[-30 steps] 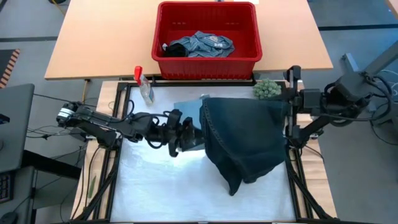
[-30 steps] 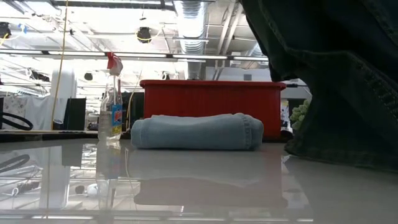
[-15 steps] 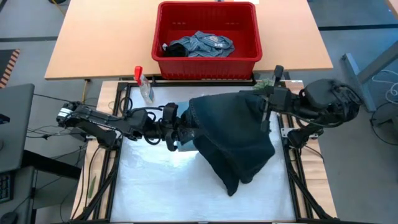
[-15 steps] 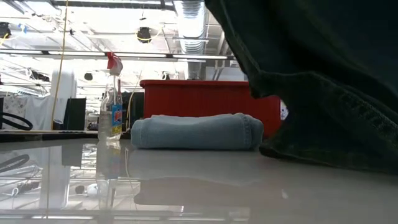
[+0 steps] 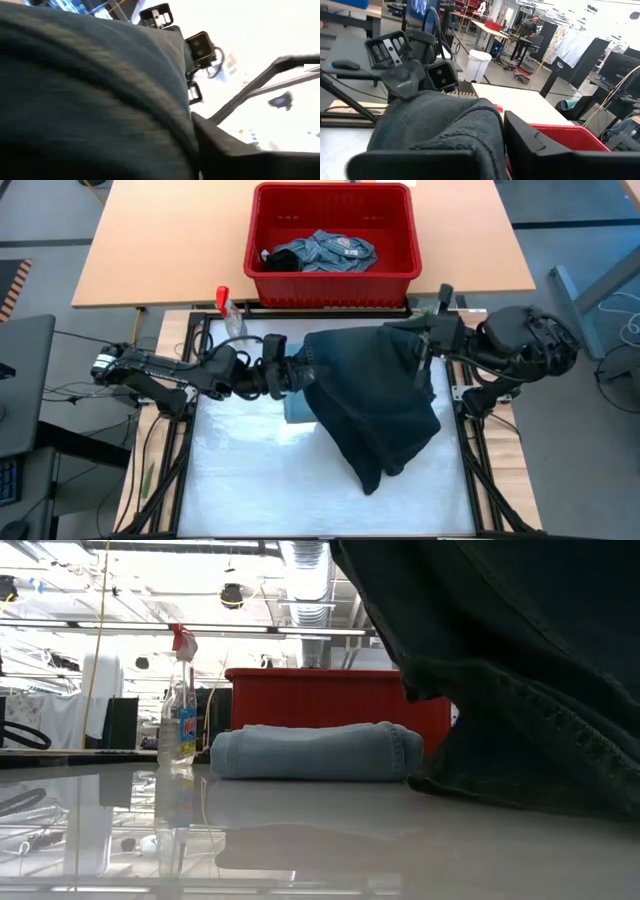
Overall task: Fold Laundry from Bin
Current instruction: Fold the black pants from the red laundry bin
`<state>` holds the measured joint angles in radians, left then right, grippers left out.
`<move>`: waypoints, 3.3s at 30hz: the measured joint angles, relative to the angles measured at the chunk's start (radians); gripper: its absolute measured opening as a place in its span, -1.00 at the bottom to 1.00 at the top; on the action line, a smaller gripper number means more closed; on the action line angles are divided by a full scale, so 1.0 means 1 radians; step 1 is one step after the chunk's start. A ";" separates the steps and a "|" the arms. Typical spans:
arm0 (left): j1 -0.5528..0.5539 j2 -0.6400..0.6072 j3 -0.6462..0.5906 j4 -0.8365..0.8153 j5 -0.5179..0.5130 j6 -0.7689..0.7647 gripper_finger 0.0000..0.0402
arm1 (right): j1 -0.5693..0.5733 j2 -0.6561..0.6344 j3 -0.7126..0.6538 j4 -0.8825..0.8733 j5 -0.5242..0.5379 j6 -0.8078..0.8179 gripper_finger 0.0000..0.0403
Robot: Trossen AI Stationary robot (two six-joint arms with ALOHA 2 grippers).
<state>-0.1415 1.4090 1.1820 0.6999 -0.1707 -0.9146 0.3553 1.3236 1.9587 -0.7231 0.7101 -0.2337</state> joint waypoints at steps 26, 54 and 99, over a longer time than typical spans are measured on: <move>0.250 0.002 0.442 -0.423 0.195 -0.115 -0.99 | -0.388 -0.132 0.200 -0.203 -0.578 0.255 0.38; 0.249 0.000 0.443 -0.770 0.253 -0.148 -0.98 | -0.345 0.380 0.385 -0.487 -0.515 -0.011 0.61; 0.422 -0.230 0.432 -1.241 0.318 0.275 -0.41 | -0.125 0.220 0.392 -0.831 0.018 0.264 -0.82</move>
<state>0.2802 1.1788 1.6144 -0.5411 0.1474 -0.6392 0.2300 1.5439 2.3511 -1.5546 0.7285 0.0301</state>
